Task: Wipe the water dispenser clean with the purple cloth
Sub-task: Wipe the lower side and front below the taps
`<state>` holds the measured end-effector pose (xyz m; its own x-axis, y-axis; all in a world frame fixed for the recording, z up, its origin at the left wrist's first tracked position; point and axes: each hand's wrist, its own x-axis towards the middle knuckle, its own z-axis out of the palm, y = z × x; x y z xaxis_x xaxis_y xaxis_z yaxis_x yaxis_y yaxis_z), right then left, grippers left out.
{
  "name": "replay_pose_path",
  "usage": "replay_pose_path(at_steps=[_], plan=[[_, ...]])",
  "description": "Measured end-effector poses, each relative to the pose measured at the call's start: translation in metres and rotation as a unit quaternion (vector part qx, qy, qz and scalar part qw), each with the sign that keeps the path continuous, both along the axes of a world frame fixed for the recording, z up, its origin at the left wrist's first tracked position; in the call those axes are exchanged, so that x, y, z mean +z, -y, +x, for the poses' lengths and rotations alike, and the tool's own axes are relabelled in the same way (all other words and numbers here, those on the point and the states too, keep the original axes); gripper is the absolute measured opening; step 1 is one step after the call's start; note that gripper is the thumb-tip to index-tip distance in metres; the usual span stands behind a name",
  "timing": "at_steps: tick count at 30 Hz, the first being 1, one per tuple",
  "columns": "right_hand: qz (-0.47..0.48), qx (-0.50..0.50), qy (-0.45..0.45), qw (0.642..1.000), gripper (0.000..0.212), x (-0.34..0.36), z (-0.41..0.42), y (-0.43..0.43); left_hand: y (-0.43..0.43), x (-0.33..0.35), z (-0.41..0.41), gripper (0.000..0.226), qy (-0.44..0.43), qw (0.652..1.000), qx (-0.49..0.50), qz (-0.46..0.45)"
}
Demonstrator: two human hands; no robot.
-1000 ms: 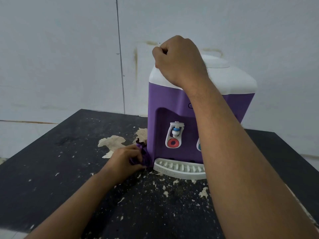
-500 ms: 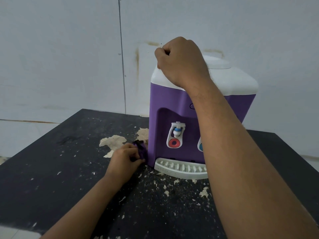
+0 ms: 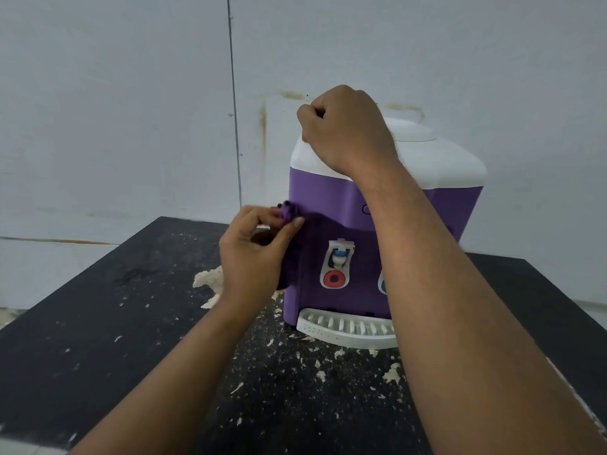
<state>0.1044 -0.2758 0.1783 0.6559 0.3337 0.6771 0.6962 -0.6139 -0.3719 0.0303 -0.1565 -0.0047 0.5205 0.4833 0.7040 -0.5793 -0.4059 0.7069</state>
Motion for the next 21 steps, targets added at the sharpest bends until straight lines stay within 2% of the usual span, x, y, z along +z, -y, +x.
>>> replay_pose_path(at_steps=[2,5,8,13,16,19,21], plan=[[0.002,0.003,0.005,1.000,0.039,0.000,0.001,0.000,0.002,0.013,0.008,0.023,-0.006,1.000,-0.007,-0.010],[0.008,0.009,0.018,1.000,0.043,-0.001,0.000,0.001,0.002,0.001,0.007,0.030,-0.076,0.993,-0.023,-0.083],[0.016,0.024,0.092,0.995,0.042,-0.003,-0.010,0.003,-0.002,-0.030,-0.009,0.028,-0.133,0.985,-0.024,-0.111],[0.196,0.074,0.212,0.955,0.033,-0.037,-0.047,0.012,-0.004,-0.046,-0.028,0.035,-0.148,0.959,-0.066,-0.232],[0.294,0.044,0.130,0.946,0.030,-0.120,-0.080,0.016,0.000,-0.038,-0.035,0.030,-0.137,0.952,-0.076,-0.264],[0.289,0.005,-0.010,0.957,0.011,-0.203,-0.103,0.017,0.006,-0.026,-0.038,0.033,-0.132,0.940,-0.106,-0.296],[0.286,0.047,-0.107,0.951,0.031,-0.230,-0.110,0.011,0.014,-0.019,-0.039,0.027,-0.146,0.934,-0.138,-0.295]])
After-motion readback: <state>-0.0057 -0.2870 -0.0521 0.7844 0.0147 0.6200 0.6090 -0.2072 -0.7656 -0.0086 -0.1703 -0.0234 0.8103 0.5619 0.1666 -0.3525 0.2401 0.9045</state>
